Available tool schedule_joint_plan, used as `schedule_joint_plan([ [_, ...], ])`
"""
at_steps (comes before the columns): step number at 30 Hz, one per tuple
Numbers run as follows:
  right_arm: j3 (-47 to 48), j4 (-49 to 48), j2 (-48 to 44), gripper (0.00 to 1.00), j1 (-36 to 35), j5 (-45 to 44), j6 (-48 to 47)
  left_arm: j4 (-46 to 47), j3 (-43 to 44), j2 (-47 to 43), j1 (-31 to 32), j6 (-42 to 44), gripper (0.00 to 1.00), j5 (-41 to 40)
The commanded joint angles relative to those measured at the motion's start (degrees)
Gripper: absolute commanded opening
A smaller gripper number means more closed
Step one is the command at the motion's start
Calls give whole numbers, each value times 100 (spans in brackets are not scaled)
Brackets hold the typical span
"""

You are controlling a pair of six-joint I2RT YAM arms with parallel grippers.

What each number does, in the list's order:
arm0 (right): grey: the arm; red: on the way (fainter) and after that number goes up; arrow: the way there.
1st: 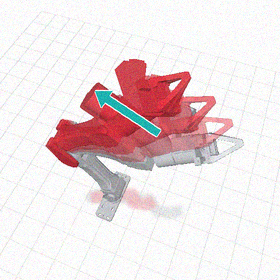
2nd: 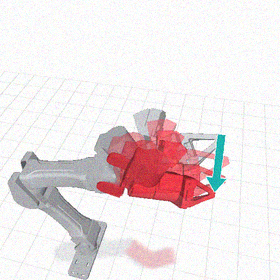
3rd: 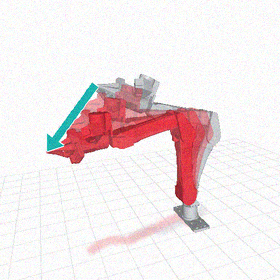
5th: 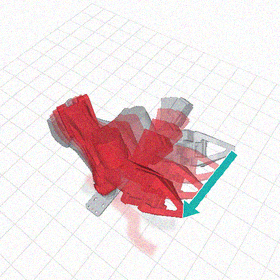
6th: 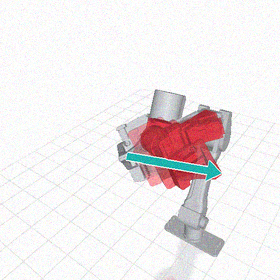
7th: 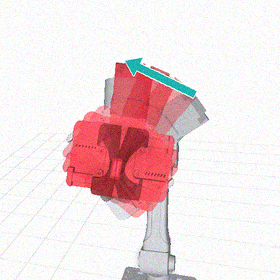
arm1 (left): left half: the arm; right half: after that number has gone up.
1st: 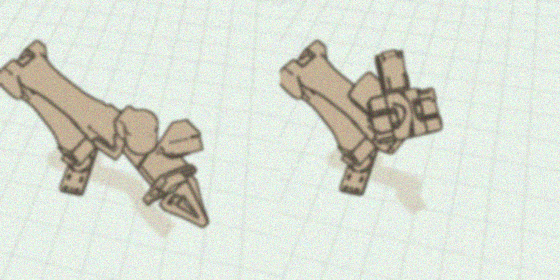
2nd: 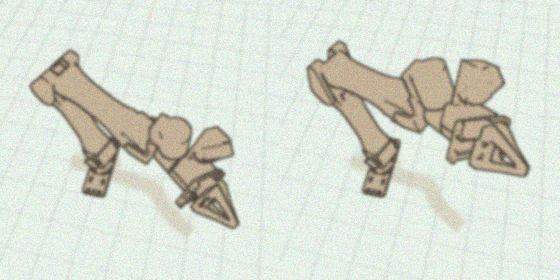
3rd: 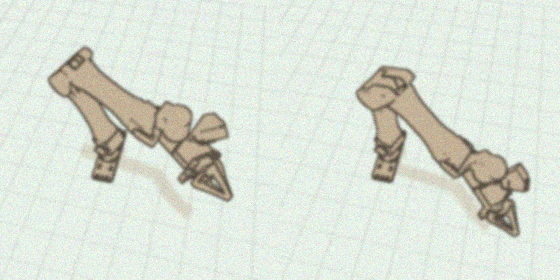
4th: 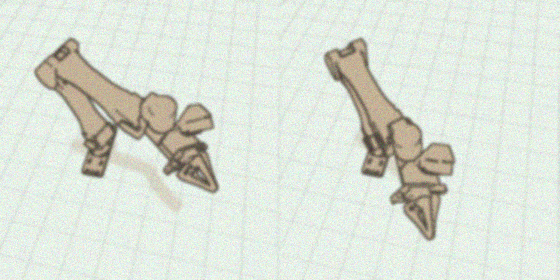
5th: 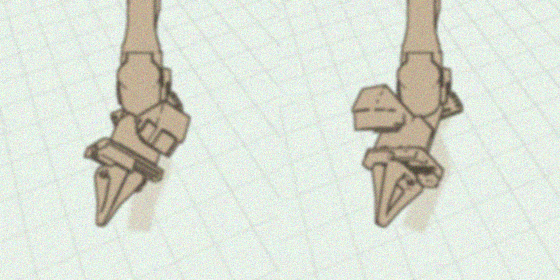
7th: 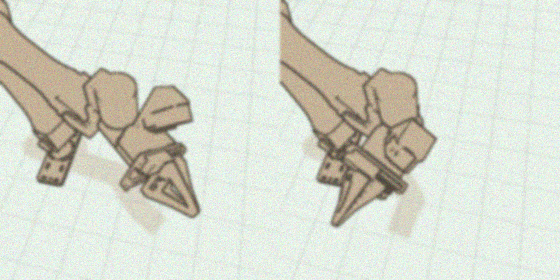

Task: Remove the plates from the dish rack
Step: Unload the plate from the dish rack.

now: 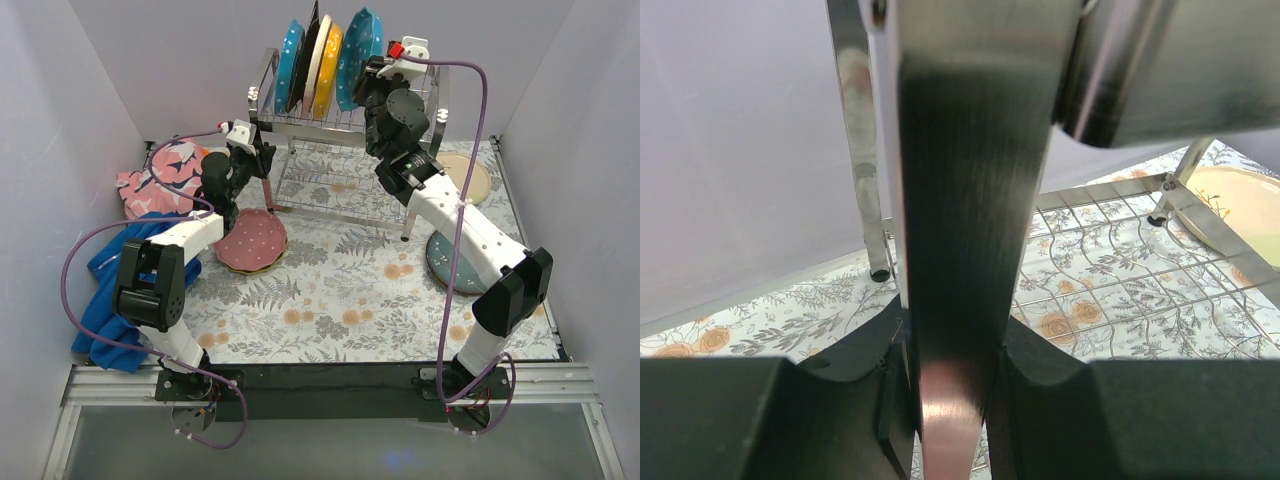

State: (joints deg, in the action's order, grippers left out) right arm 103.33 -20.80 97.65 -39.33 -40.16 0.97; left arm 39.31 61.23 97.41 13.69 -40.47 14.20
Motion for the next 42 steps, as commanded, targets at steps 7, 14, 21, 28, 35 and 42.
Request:
schedule_joint_plan([
  [7,-365,-443,-703,1,276,175,825,-310,12,42,46,-383,0,-128],
  [14,-586,-434,-993,1,540,430,1686,-407,64,95,46,-365,0,-75],
  [21,-744,-416,-1134,1,742,641,2380,-371,12,94,54,-400,0,-92],
  [28,-981,-416,-1406,1,1032,887,3268,-380,20,77,55,-392,0,-101],
  [35,-902,-408,-1441,1,1121,1089,3559,-468,99,86,63,-436,0,-136],
  [42,-797,-408,-1520,1,1138,1177,3656,-512,143,-2,72,-480,18,-119],
])
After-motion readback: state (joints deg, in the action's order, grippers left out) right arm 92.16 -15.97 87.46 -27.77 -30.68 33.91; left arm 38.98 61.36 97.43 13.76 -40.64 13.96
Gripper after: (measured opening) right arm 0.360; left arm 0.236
